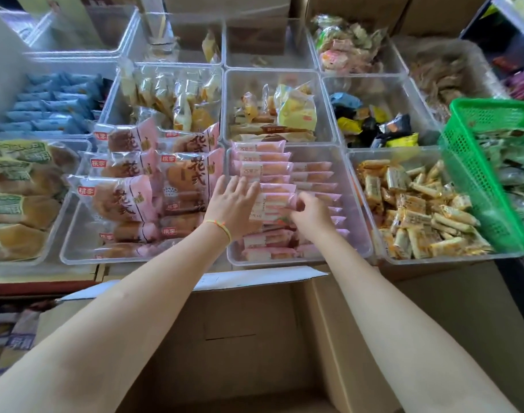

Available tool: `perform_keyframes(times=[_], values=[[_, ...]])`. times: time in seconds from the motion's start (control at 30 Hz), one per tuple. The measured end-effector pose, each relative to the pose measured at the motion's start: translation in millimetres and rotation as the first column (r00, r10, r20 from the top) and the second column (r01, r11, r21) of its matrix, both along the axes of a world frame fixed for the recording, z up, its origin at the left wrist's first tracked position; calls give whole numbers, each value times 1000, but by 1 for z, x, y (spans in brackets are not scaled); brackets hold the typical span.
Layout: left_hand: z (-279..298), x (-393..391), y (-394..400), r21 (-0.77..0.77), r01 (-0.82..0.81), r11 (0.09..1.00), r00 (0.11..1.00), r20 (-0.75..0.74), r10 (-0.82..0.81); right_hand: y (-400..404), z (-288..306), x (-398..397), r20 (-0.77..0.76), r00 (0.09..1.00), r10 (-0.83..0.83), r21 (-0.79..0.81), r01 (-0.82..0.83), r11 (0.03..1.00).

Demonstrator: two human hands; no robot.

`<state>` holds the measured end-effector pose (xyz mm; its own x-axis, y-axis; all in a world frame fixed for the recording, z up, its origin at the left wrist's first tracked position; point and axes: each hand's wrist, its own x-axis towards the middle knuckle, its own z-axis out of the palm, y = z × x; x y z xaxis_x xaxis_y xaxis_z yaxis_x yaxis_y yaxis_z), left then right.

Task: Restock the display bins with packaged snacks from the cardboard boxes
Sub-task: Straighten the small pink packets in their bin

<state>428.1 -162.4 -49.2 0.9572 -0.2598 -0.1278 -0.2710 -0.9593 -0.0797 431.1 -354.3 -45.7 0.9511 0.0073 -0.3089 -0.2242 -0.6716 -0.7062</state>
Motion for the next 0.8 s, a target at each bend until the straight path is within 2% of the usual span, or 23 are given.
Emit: perform_keyframes(times=[0.3, 0.43, 0.63, 0.8], values=[[-9, 7, 0, 78, -15, 997, 998, -52, 19, 6, -6, 4, -85, 993, 80, 8, -79, 997], [-8, 5, -3, 33, -48, 998, 997, -64, 50, 3, -4, 7, -112, 986, 127, -20, -130, 991], [-9, 8, -8, 44, -100, 994, 994, -42, 101, -19, -4, 5, -68, 976, 208, -303, -218, 928], [-10, 0, -17, 0, -104, 995, 994, 29, 104, -13, -24, -11, -182, 931, 317, -429, -365, 826]])
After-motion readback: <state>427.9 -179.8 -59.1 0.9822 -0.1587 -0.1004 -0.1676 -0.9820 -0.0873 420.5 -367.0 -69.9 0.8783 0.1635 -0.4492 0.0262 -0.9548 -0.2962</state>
